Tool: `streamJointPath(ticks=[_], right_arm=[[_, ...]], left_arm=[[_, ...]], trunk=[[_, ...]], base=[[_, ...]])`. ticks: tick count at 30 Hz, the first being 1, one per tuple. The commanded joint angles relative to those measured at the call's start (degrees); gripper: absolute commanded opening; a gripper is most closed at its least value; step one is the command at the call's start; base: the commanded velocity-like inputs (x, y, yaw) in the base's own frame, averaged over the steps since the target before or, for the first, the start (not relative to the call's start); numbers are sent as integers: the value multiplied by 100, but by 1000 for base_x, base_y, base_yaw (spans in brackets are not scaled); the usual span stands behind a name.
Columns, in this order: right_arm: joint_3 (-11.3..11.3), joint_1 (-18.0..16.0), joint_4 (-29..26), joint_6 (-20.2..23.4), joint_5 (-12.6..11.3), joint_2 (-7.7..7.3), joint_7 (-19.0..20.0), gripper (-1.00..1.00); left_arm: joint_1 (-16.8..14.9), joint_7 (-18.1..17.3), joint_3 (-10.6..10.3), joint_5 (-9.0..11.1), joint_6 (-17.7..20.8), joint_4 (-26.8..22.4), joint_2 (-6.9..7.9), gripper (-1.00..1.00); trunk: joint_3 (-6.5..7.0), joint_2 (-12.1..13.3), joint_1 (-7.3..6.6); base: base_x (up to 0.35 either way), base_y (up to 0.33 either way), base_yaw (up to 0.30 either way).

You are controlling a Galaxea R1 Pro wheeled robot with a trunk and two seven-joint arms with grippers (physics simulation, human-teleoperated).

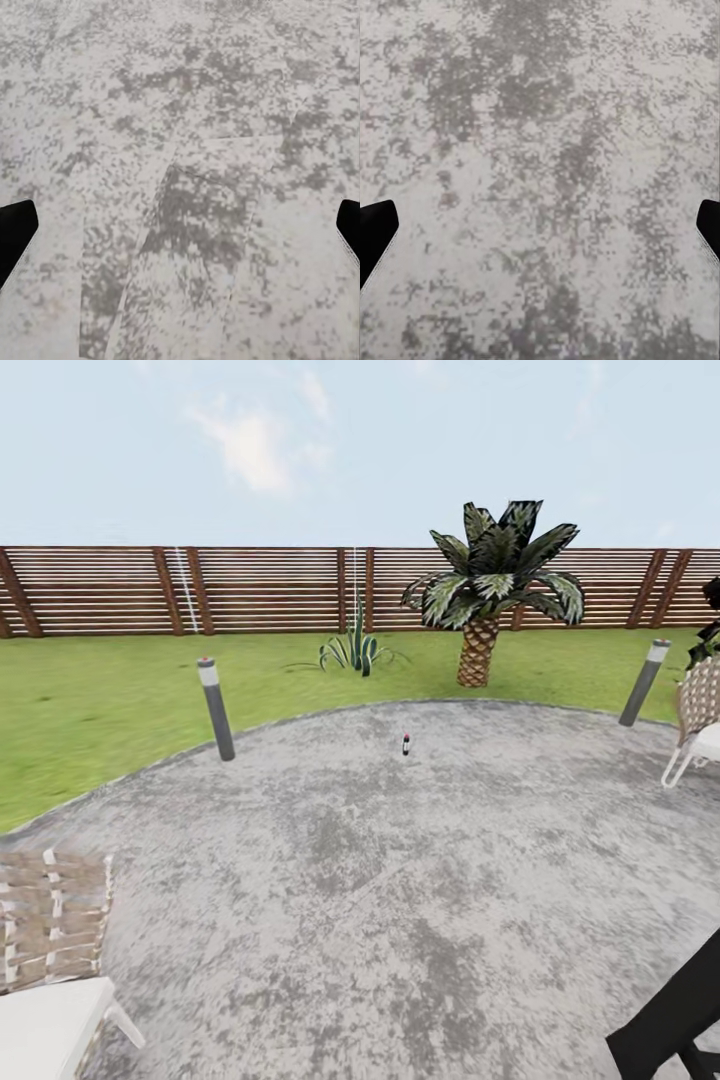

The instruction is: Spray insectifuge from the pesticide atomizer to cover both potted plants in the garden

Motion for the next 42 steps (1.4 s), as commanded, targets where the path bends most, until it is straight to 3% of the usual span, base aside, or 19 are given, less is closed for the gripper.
streamJointPath(ticks=[1,42], right_arm=[[-1,-3,3,-17,0,0,-2,100],[6,-3,4,-17,-3,0,-2,100]], left_arm=[[-3,6,5,4,-19,4,-2,100],[-3,6,5,4,-19,10,-1,100]], trunk=[[-5,-2,3],[-5,-2,3]], base=[[337,0,0],[337,0,0]])
